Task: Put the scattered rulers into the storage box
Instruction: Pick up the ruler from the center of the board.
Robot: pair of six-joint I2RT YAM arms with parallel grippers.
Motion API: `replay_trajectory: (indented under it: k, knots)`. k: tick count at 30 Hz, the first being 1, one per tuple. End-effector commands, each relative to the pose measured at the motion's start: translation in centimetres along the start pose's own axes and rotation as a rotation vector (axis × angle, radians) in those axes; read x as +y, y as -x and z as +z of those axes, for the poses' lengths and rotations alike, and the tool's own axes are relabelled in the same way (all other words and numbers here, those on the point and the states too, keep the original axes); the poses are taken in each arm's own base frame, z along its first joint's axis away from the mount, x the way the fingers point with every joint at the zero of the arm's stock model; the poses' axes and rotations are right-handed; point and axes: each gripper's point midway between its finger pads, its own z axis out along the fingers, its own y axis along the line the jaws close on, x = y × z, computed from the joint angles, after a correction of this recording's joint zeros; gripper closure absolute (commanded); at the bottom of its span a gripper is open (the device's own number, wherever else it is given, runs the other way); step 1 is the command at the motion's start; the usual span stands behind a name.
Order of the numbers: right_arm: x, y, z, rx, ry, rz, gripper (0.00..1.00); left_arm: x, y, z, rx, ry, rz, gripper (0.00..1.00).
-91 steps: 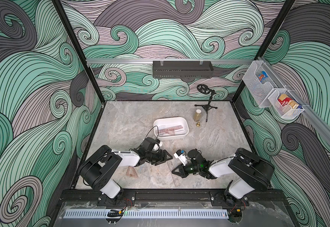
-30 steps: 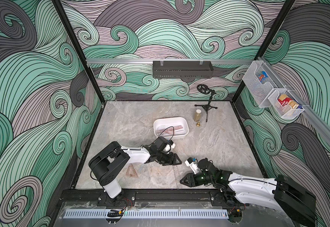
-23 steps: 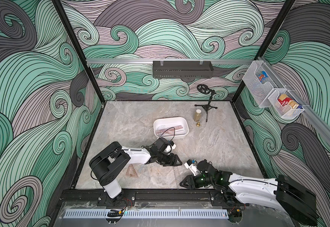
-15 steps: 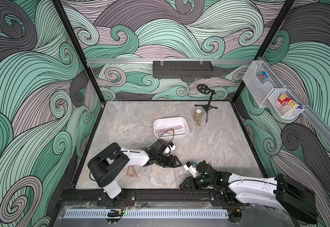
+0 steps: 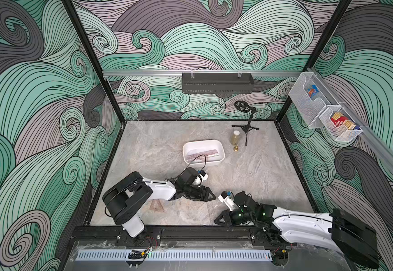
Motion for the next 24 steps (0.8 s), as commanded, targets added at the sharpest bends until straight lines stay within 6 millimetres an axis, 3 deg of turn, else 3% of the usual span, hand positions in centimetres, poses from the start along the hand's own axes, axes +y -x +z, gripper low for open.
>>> replay_trajectory:
  k: [1,14,24]
  knots:
    - [1.1,1.5,-0.2,-0.05,-0.009,-0.082,0.83,1.6,-1.7,0.0,0.046,0.061,-0.045,0.31]
    - [0.2,0.6,1.6,0.021,-0.008,-0.118,0.91,-0.8,0.9,-0.9,-0.012,0.045,-0.008,0.3]
    - [-0.4,-0.1,2.0,0.041,0.001,-0.11,0.91,-1.3,2.0,-1.4,-0.028,0.06,0.004,0.27]
